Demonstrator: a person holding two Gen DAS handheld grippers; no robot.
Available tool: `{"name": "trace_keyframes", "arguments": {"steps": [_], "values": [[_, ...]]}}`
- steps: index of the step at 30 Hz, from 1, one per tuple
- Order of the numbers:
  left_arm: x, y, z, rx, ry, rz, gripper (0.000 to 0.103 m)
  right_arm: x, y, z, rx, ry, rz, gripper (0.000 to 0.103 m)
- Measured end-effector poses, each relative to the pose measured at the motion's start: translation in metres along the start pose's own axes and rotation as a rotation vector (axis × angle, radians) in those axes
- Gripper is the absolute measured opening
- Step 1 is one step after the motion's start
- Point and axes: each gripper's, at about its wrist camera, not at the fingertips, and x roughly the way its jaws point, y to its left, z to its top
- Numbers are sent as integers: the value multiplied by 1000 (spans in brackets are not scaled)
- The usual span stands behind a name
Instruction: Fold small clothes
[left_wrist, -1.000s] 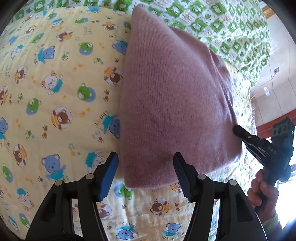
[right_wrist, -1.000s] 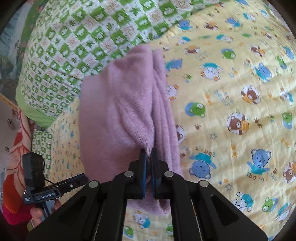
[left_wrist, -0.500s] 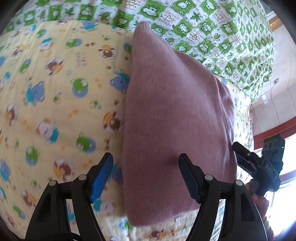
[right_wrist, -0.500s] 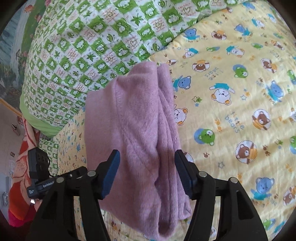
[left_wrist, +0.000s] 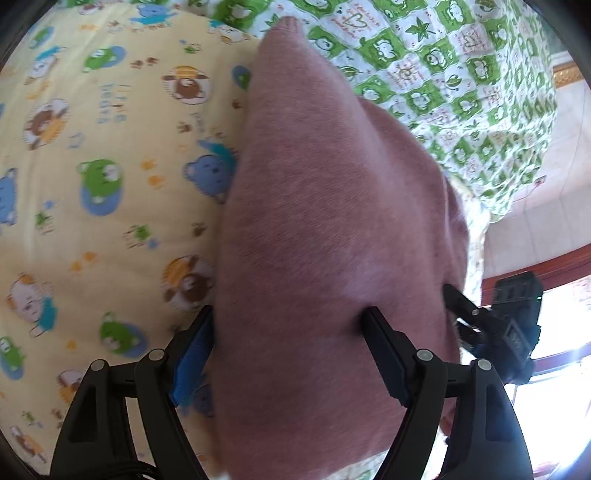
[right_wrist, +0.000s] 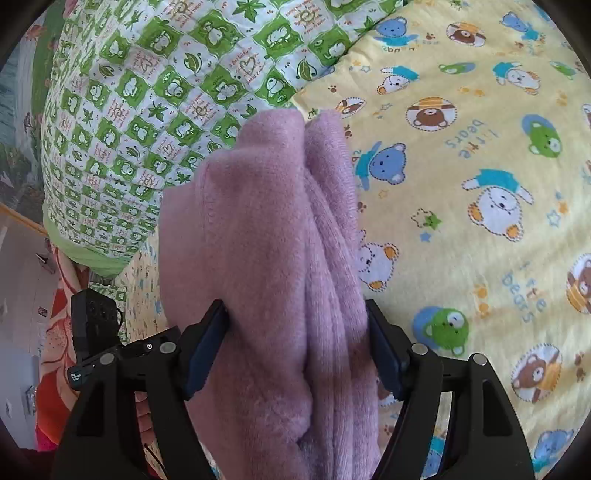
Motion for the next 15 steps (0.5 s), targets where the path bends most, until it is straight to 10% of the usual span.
{"name": "trace_keyframes", "arguments": {"steps": [15], "values": [[17,5,0,3,-3,-51,60,6,-3,-1,4,18,50,62]]}}
